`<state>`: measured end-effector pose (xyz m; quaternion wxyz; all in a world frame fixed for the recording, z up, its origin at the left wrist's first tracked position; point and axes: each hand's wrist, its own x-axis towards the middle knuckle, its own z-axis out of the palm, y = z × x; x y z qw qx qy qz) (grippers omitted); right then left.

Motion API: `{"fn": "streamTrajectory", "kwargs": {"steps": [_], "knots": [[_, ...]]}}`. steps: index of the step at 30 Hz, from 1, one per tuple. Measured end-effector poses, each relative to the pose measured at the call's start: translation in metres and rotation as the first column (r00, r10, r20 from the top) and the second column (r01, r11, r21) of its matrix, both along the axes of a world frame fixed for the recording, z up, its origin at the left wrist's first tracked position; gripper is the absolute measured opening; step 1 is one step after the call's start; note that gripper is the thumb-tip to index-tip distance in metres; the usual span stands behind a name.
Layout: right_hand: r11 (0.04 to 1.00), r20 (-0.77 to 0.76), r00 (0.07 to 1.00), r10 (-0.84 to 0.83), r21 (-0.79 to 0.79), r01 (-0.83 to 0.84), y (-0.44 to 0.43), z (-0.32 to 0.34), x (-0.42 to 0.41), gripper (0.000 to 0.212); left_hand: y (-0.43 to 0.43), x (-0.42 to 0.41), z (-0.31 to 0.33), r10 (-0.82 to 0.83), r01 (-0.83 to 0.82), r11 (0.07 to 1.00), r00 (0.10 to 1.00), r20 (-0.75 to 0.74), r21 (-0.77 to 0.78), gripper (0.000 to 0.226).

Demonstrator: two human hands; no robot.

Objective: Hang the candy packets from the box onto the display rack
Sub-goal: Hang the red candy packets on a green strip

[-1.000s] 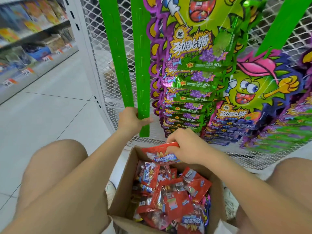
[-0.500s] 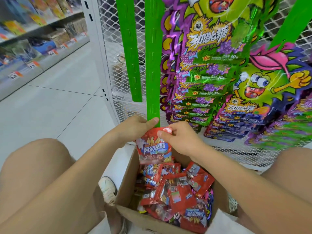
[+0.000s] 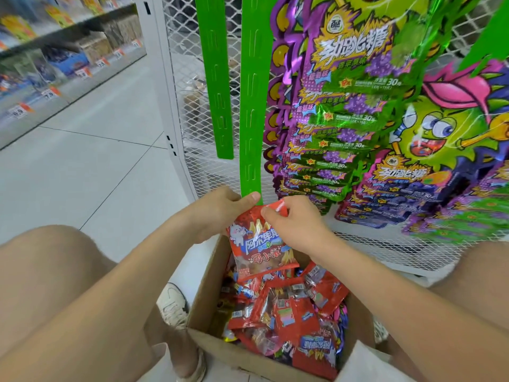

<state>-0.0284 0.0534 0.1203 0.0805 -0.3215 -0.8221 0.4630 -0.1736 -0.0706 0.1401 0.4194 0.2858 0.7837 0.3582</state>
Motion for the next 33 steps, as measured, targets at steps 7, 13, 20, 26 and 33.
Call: {"fn": "streamTrajectory", "kwargs": {"steps": [7, 13, 20, 26, 33], "knots": [[0.967, 0.072, 0.996, 0.058, 0.244, -0.074, -0.005, -0.008, 0.005, 0.041, 0.001, -0.001, -0.009, 0.025, -0.027, 0.999, 0.998, -0.058, -0.028, 0.055], [0.909, 0.176, 0.968, 0.178, 0.348, -0.230, -0.001, -0.012, 0.016, 0.038, 0.004, 0.001, -0.007, 0.019, -0.021, 0.999, 0.999, -0.051, -0.039, 0.044], [0.938, 0.147, 0.972, 0.183, 0.270, -0.218, 0.006, -0.023, 0.018, 0.034, 0.004, 0.001, -0.011, -0.026, 0.025, 1.000, 0.997, -0.072, -0.016, 0.048], [0.957, 0.143, 0.974, 0.174, 0.209, -0.202, 0.008, -0.027, 0.021, 0.027, 0.005, 0.001, -0.013, -0.057, 0.057, 0.998, 0.995, -0.080, -0.012, 0.046], [0.887, 0.227, 0.907, 0.354, 0.225, -0.402, 0.009, -0.011, 0.027, 0.017, 0.002, -0.003, -0.014, 0.025, -0.023, 0.999, 0.998, -0.059, 0.039, 0.033]]}}
